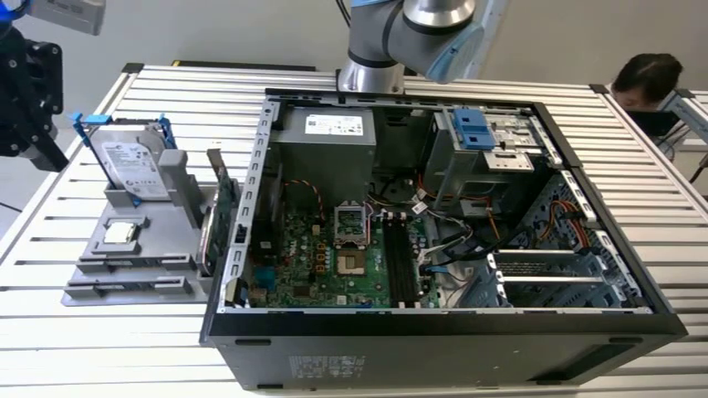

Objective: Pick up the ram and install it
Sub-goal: 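Pick up the ram and move it above insertion slot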

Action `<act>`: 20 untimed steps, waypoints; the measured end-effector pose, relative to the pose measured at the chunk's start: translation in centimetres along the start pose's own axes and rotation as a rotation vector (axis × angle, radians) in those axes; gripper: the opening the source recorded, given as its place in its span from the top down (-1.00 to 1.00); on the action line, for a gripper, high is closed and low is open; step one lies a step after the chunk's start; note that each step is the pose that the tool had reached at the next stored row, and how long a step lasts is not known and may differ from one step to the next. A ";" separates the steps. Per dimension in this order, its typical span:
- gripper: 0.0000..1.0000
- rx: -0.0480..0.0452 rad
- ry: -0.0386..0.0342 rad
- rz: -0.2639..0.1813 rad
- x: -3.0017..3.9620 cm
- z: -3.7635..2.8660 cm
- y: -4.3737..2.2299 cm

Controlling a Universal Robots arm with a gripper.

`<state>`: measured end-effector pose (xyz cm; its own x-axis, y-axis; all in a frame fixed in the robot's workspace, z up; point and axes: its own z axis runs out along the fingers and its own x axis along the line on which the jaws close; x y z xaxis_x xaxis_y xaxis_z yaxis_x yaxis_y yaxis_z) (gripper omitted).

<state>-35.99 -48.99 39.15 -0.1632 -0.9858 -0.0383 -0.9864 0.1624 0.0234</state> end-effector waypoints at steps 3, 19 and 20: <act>1.00 -0.0011 0.0007 -0.030 0.00 0.00 0.00; 1.00 -0.0050 0.0030 -0.130 0.00 0.00 0.00; 1.00 -0.0051 0.0031 -0.132 0.00 0.00 0.00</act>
<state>-35.98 -48.99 39.15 -0.0316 -0.9988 -0.0384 -0.9993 0.0307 0.0234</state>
